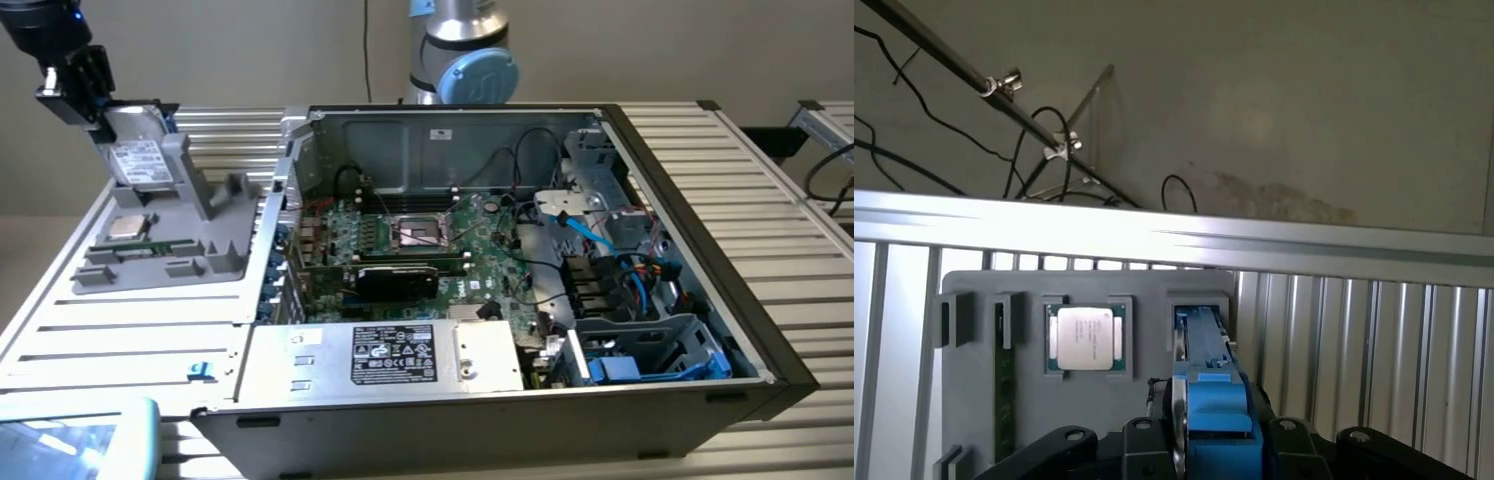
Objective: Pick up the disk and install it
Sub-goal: 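Pick up the disk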
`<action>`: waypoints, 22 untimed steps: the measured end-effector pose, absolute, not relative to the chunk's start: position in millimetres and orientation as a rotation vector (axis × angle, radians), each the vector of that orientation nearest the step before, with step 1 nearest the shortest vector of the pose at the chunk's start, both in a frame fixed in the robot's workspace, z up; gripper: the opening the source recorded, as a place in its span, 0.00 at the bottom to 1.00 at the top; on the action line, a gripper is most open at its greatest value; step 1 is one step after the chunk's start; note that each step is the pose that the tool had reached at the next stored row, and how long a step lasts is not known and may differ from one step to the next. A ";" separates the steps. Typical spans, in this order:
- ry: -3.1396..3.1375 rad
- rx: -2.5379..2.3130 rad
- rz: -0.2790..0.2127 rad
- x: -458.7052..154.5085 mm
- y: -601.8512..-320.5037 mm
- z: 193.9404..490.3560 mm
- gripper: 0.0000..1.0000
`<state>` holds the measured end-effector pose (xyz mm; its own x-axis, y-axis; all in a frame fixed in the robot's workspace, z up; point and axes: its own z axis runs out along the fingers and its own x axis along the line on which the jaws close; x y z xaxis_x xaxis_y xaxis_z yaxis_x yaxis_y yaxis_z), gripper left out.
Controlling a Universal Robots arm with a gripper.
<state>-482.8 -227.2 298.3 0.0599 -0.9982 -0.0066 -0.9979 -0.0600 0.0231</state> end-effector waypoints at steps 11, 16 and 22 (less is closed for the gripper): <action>-2.151 2.287 -0.048 -481.3 -234.5 298.3 0.37; -2.151 2.288 -0.051 -481.2 -234.9 298.3 0.37; -2.149 2.290 -0.051 -481.2 -235.0 307.0 0.37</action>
